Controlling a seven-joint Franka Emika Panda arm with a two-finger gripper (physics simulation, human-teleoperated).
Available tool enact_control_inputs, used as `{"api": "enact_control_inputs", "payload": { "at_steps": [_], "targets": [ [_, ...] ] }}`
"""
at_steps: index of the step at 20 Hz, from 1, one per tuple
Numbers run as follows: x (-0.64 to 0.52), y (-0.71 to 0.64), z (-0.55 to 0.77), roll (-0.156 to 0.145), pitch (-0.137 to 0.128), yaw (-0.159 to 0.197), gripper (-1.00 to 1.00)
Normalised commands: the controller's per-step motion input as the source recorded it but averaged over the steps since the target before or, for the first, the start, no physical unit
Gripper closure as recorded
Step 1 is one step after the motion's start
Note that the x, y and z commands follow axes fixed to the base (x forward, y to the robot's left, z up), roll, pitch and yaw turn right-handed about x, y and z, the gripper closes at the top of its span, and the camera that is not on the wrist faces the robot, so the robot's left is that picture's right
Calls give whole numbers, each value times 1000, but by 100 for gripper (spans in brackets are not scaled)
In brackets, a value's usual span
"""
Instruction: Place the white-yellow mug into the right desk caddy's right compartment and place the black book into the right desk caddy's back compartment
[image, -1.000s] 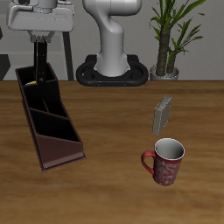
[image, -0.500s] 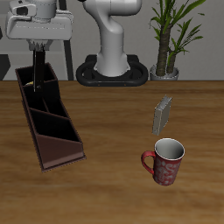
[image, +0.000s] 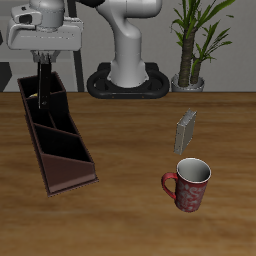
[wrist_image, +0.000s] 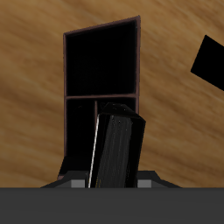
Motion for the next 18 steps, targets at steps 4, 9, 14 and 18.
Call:
{"api": "enact_control_inputs", "payload": {
  "at_steps": [4, 9, 14, 18],
  "targets": [
    [0, -19, -44, -4, 3, -12, 100],
    [83, 2, -144, -2, 20, -6, 100],
    [87, -41, -143, -6, 14, -19, 100],
    [49, -74, -117, -22, 5, -21, 100]
  ]
}}
